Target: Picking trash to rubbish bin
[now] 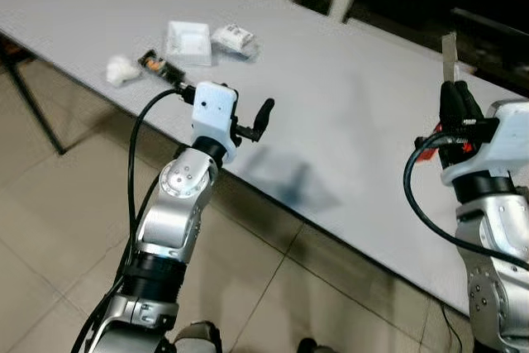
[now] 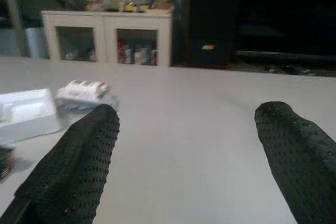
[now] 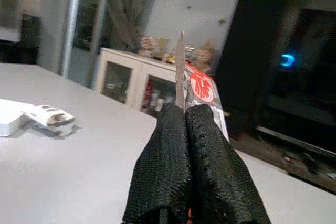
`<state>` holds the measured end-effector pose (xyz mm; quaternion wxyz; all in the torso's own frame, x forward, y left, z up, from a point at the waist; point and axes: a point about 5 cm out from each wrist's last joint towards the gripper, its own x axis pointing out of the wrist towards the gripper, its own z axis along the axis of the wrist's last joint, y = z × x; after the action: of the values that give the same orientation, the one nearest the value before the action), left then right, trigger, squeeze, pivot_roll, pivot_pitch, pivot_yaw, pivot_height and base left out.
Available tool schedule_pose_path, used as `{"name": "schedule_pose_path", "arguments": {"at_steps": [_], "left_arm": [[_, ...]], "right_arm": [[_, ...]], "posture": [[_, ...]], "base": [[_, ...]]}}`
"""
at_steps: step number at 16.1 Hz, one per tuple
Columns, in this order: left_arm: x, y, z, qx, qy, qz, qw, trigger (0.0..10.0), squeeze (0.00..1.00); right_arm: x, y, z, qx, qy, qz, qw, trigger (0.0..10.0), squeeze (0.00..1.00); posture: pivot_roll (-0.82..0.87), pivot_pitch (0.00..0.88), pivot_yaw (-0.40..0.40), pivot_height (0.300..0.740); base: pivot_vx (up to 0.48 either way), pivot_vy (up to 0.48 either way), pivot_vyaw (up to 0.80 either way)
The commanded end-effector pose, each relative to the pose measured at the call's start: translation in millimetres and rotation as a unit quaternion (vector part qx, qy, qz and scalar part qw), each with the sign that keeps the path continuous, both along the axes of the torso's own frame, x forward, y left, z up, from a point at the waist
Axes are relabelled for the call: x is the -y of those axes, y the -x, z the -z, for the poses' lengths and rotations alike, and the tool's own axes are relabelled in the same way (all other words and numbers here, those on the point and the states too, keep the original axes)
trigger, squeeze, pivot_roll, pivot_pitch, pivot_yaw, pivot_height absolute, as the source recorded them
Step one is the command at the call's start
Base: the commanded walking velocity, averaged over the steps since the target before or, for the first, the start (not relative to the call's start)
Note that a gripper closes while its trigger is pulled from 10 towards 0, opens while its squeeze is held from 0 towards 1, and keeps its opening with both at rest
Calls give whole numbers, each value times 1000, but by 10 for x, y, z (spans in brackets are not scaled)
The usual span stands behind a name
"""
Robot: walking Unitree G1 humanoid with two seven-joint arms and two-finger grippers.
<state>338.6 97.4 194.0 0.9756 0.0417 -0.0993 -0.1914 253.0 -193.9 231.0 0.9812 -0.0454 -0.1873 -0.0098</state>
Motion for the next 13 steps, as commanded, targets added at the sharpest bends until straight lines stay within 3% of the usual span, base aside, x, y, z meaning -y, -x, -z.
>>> {"name": "schedule_pose_path", "arguments": {"at_steps": [1,7,13], "left_arm": [[80,-5,-9,1,0,11,1000,10000,0],[66,-22,-8,-1,0,6,1000,10000,0],[55,-41,10,-7,0,4,1000,10000,0]], "right_arm": [[55,24,-26,1,-9,14,1000,10000,0],[65,11,-41,-1,-10,14,1000,10000,0],[59,-10,-46,-3,-12,14,1000,10000,0]], "posture": [[217,114,-109,740],[220,115,-111,740],[224,115,-108,740]], "base": [[0,307,-800],[0,326,-800],[0,480,-800]]}}
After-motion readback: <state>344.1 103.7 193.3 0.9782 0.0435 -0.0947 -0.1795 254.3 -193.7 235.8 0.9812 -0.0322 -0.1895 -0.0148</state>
